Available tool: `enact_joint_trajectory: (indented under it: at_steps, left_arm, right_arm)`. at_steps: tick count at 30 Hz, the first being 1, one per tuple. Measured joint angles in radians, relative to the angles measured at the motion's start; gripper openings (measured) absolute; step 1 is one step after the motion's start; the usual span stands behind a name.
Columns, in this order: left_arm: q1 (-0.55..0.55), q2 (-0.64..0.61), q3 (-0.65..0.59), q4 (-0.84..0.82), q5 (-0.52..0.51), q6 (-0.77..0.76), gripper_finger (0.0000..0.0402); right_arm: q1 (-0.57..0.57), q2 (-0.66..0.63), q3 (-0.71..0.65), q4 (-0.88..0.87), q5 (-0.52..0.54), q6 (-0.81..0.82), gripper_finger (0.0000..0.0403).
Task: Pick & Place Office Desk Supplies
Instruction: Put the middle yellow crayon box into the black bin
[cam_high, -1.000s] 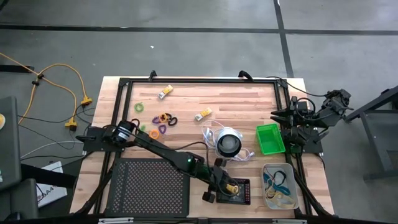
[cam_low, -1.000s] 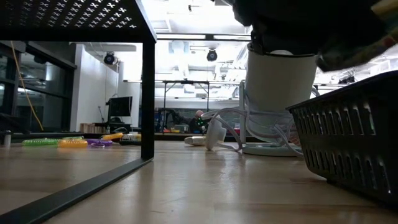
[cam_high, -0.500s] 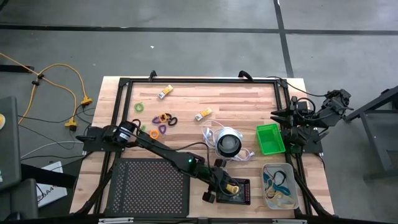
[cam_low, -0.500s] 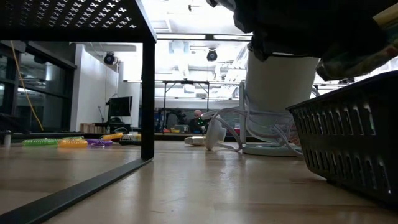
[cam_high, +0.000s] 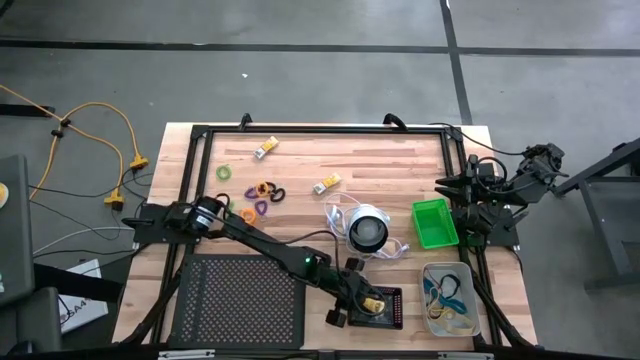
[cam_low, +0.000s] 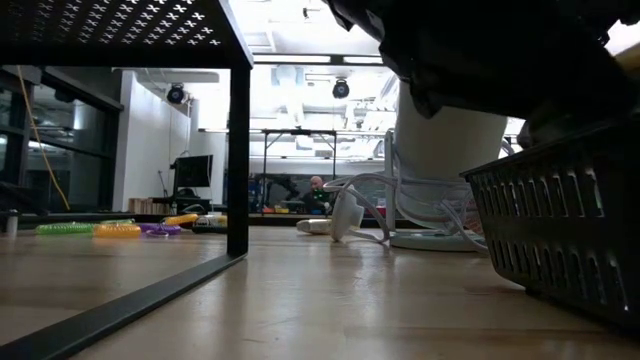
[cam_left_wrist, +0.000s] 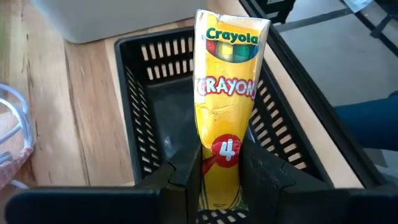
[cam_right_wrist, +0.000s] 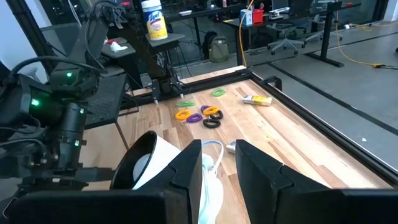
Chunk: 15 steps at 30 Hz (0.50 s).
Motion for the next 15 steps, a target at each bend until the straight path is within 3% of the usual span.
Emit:
enact_joint_trajectory:
  at_steps: [10, 15]
  left_arm:
    - [0.002, 0.000, 0.000, 0.000, -0.005, 0.000, 0.0090]
    - [0.002, 0.000, 0.000, 0.000, -0.004, 0.002, 0.0119]
  right_arm:
    - [0.000, 0.000, 0.000, 0.000, 0.000, 0.000, 0.0085]
    - [0.000, 0.000, 0.000, 0.000, 0.000, 0.000, 0.0085]
